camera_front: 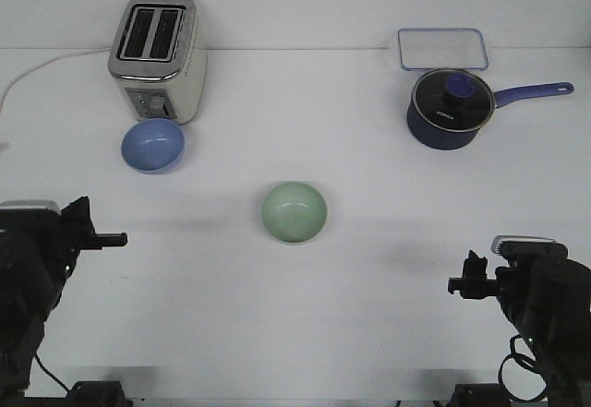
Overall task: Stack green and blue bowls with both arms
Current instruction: 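Move the left gripper forward to the light blue bowl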
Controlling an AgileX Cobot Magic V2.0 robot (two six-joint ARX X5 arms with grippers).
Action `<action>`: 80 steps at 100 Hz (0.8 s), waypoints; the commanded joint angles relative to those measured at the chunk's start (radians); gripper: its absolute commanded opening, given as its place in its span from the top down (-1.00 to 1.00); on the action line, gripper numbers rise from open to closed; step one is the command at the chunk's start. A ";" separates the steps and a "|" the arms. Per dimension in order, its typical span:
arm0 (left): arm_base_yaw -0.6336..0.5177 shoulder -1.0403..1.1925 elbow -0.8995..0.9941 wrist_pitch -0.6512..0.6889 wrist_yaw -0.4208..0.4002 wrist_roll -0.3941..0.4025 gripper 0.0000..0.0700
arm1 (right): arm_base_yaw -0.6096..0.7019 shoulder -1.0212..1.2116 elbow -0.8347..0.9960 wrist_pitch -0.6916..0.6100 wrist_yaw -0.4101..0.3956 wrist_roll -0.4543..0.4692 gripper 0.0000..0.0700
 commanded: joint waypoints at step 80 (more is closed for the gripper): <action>0.001 0.307 0.185 -0.134 -0.003 -0.030 -0.26 | 0.000 0.004 0.007 0.024 0.001 -0.004 -0.18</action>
